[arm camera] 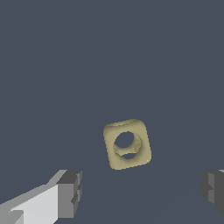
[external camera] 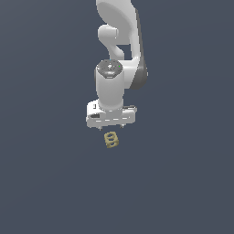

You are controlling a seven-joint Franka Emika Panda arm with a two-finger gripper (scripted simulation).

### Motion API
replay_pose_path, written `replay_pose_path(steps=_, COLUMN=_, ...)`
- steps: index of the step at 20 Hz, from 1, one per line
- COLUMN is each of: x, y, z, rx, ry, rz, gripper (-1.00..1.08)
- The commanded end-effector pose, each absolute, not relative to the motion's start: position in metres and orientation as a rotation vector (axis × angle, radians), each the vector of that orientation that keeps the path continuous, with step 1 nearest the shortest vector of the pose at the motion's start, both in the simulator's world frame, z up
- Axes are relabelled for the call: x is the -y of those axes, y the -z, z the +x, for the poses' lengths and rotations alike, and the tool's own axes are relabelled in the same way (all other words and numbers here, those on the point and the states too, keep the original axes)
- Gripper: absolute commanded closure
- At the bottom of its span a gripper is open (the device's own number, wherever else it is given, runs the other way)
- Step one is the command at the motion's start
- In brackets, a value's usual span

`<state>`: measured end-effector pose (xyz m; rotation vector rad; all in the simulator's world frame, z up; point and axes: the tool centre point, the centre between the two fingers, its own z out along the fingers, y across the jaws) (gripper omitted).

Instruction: Pick up the object and move it to a goal position.

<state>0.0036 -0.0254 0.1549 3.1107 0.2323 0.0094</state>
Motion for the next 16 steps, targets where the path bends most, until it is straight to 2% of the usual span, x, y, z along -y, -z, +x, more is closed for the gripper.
replay_pose_path(steps=1, x=0.027, y=-0.14, z=0.004, rx=-0.305, ry=-0.006, rz=3.108, gripper=-0.92)
replay_pose_path(steps=8, x=0.03, y=-0.106, z=0.003, rx=-0.481, ry=-0.001, rz=3.098, gripper=-0.92)
replay_pose_path(steps=16, x=0.031, y=-0.09, z=0.002, rx=-0.561, ry=0.0, rz=3.091, gripper=-0.92)
